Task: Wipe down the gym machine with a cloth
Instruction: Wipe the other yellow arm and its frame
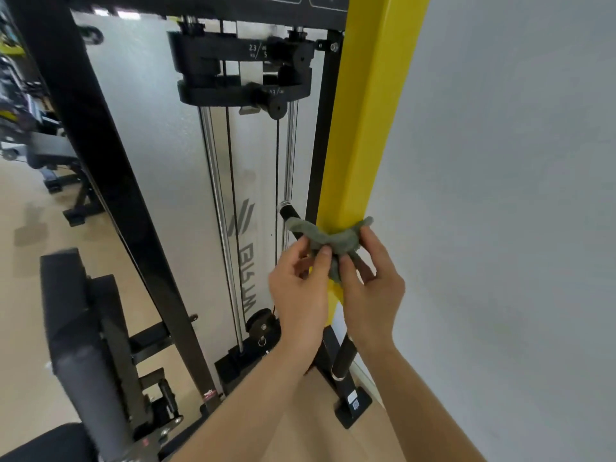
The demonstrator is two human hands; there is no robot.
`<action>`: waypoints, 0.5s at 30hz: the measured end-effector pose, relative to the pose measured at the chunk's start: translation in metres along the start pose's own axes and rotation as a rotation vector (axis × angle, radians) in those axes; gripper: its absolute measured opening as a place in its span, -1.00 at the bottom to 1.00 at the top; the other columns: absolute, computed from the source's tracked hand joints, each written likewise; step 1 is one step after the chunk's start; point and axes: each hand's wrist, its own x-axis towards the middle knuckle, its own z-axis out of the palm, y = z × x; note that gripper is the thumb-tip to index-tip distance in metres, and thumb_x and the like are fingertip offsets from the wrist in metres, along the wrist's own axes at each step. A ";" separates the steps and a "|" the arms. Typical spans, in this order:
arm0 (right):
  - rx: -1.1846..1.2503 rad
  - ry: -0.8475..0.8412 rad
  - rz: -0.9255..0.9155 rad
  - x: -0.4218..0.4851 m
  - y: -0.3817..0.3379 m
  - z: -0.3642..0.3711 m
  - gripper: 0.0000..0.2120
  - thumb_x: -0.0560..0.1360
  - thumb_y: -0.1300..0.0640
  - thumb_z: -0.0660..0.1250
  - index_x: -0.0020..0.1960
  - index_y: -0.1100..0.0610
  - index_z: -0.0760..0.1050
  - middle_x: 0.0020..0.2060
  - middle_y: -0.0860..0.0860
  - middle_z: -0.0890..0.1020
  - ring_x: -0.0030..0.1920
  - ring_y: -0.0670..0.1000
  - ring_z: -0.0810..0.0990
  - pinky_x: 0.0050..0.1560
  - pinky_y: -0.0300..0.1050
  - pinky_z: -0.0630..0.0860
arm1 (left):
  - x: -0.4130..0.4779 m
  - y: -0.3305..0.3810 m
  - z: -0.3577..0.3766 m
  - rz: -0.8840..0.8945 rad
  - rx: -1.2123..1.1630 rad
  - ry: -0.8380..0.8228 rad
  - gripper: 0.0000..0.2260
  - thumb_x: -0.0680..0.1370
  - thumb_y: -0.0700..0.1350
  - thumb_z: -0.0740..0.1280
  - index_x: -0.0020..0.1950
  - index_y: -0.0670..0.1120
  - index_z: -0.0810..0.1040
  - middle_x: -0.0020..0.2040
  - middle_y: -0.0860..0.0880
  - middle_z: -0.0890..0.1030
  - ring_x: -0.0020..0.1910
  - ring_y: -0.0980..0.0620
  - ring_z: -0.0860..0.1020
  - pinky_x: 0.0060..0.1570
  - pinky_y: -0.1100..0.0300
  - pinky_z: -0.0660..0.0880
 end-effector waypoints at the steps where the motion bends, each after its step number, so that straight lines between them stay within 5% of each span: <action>1: -0.003 0.034 -0.022 0.011 -0.002 0.005 -0.55 0.54 0.32 0.40 0.40 0.10 0.52 0.29 -0.06 0.61 0.29 -0.08 0.58 0.25 -0.12 0.58 | 0.007 0.005 0.008 0.043 0.020 0.014 -0.78 0.59 -0.18 0.42 0.21 0.03 0.65 0.04 0.07 0.68 0.02 0.17 0.64 0.01 0.29 0.59; 6: 0.091 0.040 -0.012 0.039 -0.007 0.008 -0.61 0.55 0.25 0.42 0.34 -0.02 0.57 0.17 -0.13 0.67 0.18 -0.05 0.65 0.17 0.02 0.63 | 0.023 0.014 0.027 0.302 0.206 0.018 -0.72 0.58 -0.20 0.42 0.29 -0.08 0.60 0.14 0.03 0.56 0.08 0.24 0.56 -0.02 0.47 0.48; 10: 0.174 -0.008 -0.061 0.064 -0.026 0.007 -0.58 0.54 0.31 0.42 0.28 -0.10 0.53 0.17 -0.15 0.65 0.17 -0.13 0.64 0.19 -0.19 0.59 | 0.044 0.022 0.031 0.381 0.232 -0.006 -0.66 0.58 -0.14 0.43 0.36 -0.07 0.57 0.24 0.01 0.52 0.22 0.18 0.53 0.11 0.36 0.53; 15: 0.284 -0.050 -0.127 0.093 -0.056 0.007 -0.61 0.51 0.37 0.43 0.26 0.06 0.55 0.13 -0.06 0.67 0.16 -0.09 0.66 0.15 -0.25 0.58 | 0.067 0.056 0.033 0.499 0.256 -0.077 -0.64 0.58 -0.09 0.43 0.38 -0.06 0.56 0.23 0.04 0.57 0.21 0.11 0.55 0.12 0.26 0.56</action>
